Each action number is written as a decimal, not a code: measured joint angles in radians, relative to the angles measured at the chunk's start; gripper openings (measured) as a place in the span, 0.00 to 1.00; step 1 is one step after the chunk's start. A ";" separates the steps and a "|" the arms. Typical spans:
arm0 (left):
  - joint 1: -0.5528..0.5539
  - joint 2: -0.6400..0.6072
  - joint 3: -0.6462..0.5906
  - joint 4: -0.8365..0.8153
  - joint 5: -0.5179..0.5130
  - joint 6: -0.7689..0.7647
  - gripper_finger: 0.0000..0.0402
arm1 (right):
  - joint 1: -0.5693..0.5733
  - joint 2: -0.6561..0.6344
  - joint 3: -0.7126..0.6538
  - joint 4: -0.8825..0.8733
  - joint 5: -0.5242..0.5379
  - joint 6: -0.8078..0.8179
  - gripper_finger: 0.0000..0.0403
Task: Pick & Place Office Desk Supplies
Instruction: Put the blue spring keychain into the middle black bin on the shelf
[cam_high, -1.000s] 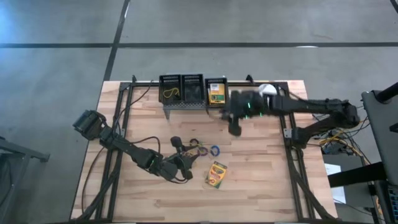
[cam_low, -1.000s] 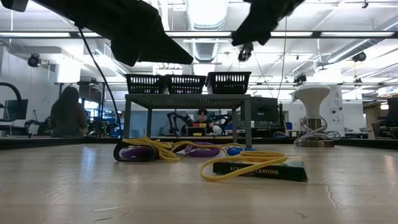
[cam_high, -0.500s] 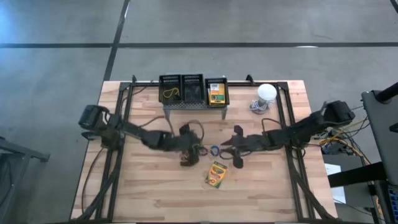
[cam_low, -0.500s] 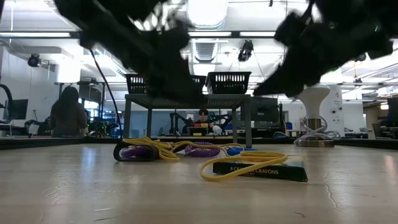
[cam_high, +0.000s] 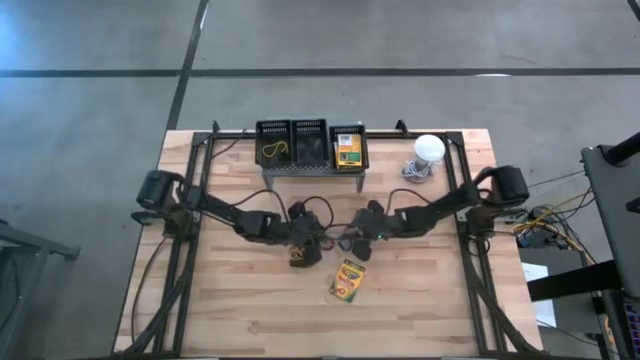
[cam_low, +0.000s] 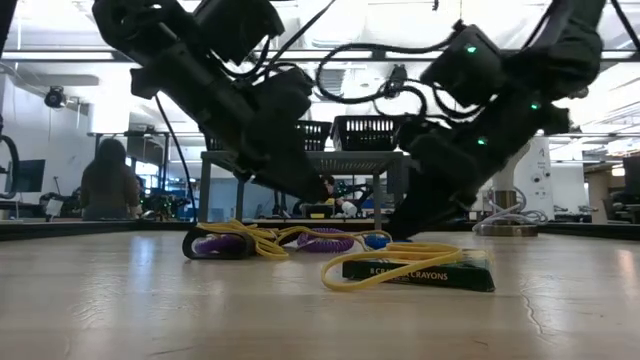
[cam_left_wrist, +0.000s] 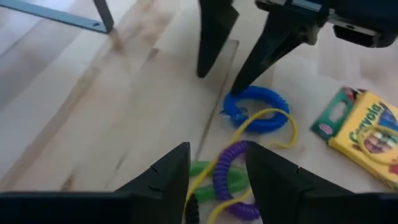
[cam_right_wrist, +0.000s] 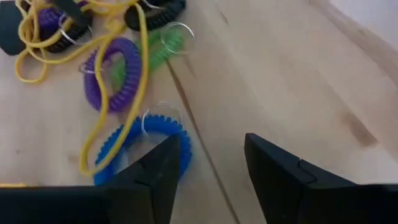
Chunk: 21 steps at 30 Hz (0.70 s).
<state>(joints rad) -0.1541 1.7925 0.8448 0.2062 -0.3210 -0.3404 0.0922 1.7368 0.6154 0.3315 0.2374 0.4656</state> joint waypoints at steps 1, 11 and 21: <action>-0.003 0.001 0.000 -0.001 0.000 0.002 0.39 | 0.002 0.012 0.020 -0.018 -0.005 -0.010 0.44; -0.014 0.003 0.000 -0.001 -0.003 0.030 0.39 | 0.001 0.048 0.086 -0.108 -0.042 -0.140 0.28; -0.021 0.003 0.000 0.027 -0.004 0.058 0.39 | 0.053 -0.032 0.032 -0.142 0.100 -0.206 0.05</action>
<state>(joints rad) -0.1754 1.7958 0.8448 0.2333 -0.3252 -0.2826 0.1447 1.7044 0.6477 0.1898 0.3374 0.2599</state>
